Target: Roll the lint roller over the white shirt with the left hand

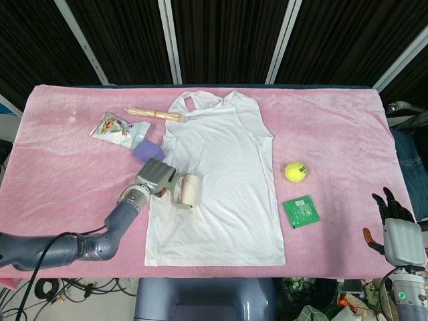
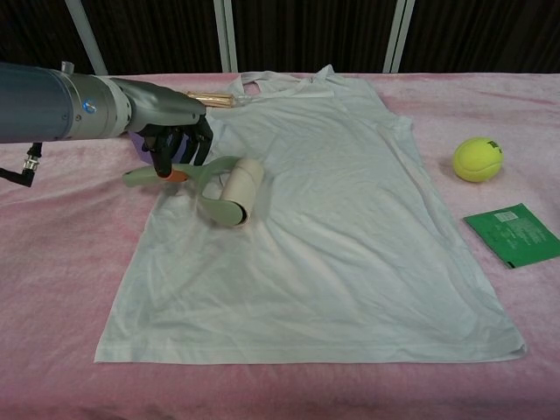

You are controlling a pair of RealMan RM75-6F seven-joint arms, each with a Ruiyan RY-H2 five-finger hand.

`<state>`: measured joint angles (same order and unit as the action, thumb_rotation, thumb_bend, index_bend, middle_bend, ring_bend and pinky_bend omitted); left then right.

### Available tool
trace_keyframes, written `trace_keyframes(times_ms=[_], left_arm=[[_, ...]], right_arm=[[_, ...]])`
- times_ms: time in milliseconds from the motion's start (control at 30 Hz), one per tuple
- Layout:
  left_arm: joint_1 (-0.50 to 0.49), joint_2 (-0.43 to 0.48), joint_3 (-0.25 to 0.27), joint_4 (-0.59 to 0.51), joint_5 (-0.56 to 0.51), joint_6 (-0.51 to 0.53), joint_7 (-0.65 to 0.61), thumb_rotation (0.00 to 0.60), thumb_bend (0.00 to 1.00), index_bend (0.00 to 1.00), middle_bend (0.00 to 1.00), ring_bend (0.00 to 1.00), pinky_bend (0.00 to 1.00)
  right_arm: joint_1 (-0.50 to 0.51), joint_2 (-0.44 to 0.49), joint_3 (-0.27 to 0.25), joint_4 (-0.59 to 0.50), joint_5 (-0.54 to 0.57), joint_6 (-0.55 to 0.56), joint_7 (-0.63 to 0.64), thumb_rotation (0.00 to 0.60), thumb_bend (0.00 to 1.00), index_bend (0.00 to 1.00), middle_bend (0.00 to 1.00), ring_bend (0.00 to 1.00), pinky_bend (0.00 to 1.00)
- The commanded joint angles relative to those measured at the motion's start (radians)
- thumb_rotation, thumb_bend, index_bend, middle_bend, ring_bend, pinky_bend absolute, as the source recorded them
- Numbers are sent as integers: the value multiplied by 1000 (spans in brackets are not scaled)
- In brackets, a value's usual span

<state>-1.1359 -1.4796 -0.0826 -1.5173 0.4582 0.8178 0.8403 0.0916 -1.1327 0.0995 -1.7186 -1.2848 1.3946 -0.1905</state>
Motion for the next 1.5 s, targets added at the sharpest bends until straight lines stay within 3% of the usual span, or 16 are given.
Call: trace_keyframes(times_ms=[33, 300, 700, 1100, 1500], left_arm=[[-21, -18, 22, 17, -32, 26, 32, 600, 558, 600, 600, 437, 608], [-46, -42, 27, 36, -69, 32, 55, 600, 559, 602, 600, 437, 608], [-116, -111, -20, 92, -140, 18, 68, 600, 559, 606, 601, 438, 607], [-201, -235, -68, 237, -194, -30, 78, 600, 558, 609, 605, 438, 610], [-297, -290, -54, 303, -290, -5, 204, 600, 559, 608, 604, 438, 610]], right_arm=[[0, 0, 0, 0, 0, -1, 0, 600, 263, 162, 15, 153, 209], [1, 0, 0, 1, -2, 0, 1, 600, 263, 162, 15, 154, 209], [0, -1, -1, 1, -6, 1, 4, 600, 262, 164, 15, 154, 209], [1, -1, -2, 2, -3, -2, 4, 600, 263, 166, 15, 154, 209], [2, -3, -4, 2, -3, -6, 1, 600, 263, 167, 15, 153, 209]])
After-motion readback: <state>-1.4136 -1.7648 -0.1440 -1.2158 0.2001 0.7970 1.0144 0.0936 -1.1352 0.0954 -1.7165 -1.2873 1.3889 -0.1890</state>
